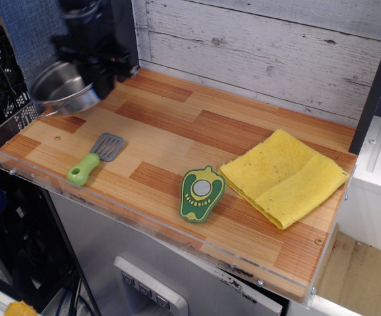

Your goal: Place the pot on top of the napkin.

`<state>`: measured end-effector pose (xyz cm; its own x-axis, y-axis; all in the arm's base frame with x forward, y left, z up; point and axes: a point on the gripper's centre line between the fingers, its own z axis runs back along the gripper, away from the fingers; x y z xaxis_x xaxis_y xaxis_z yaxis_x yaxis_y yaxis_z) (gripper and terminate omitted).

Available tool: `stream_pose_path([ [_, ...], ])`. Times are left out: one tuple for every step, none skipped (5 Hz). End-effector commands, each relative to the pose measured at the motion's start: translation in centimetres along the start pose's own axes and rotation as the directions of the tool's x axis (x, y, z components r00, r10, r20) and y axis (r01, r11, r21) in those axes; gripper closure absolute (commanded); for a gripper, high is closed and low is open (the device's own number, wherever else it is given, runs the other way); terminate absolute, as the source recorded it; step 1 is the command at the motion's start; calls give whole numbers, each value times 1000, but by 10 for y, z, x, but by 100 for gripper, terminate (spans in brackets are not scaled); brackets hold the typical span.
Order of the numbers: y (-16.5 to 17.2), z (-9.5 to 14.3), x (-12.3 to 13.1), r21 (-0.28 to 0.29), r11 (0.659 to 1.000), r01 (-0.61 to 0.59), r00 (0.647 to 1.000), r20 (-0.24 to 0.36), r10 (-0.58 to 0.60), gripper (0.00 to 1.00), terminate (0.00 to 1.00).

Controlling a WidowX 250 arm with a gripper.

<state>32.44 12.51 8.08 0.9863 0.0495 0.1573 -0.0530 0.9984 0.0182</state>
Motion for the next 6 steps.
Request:
stream_pose_path([
  [-84,40,-2,34,987,154,988,21,-155,100,0],
  [-134,46,-16,65,968,243,969,23,-244,100,0],
  [-170,43,-28,15,955,297,954,41,-297,100,0],
  [-196,39,-33,12,944,331,943,44,-331,100,0],
  [-219,25,-36,-6,927,376,926,37,-376,100,0],
  [-233,18,-34,-11,909,416,909,39,-415,100,0],
])
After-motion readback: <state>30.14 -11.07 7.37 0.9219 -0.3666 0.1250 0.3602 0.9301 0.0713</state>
